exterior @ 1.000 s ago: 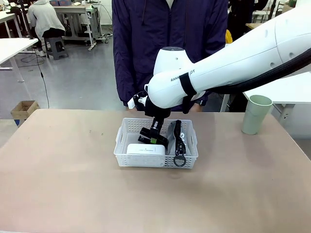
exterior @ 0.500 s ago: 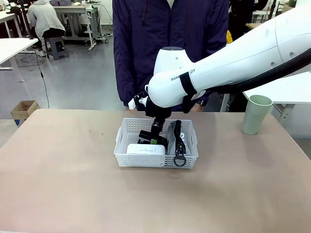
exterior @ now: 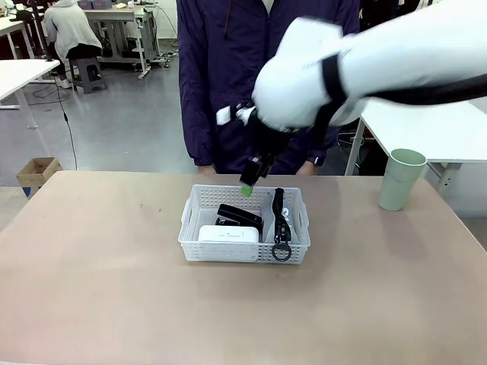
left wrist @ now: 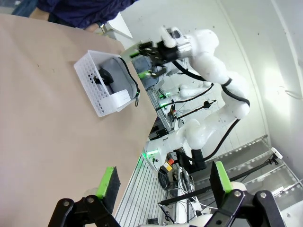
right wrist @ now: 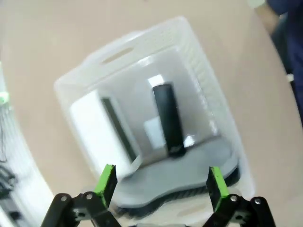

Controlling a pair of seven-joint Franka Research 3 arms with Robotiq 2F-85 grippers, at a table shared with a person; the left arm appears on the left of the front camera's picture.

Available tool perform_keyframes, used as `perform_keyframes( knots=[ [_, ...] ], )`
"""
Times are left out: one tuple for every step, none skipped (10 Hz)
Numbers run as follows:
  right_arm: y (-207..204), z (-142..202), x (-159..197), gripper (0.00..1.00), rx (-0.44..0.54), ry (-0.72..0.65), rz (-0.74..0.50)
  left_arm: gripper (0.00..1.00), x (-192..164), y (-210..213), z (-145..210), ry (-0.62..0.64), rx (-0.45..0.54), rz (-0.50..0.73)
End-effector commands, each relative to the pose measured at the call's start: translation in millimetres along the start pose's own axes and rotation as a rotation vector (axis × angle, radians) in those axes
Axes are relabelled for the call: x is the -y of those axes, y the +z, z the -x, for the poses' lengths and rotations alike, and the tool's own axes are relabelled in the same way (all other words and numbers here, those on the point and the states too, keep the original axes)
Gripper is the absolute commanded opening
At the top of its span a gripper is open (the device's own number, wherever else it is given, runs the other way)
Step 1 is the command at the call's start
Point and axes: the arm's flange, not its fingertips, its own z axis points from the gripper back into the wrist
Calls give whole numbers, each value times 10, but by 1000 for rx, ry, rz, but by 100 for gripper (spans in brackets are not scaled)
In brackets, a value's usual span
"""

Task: Efficiently arrange items inside the basket to fit them all.
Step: Pick up the Stapler and place it inside the Organizing basket.

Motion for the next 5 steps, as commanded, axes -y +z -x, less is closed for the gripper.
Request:
perform_keyframes(
  knots=[
    [789, 828, -74, 100, -14, -197, -152, 100, 32, -28, 23, 8, -2, -5],
    [1073, 1219, -5, 100, -2, -298, -243, 100, 32, -28, 23, 8, -2, -5],
    [1287, 1658, 141, 100, 51, -417, -305, 100, 32, -28, 23, 8, -2, -5],
    [1463, 2131, 277, 100, 125, -547, -350, 100, 32, -28, 23, 8, -2, -5],
    [1607, 2603, 365, 100, 205, -598, -454, 100, 32, -28, 23, 8, -2, -5]
  ],
)
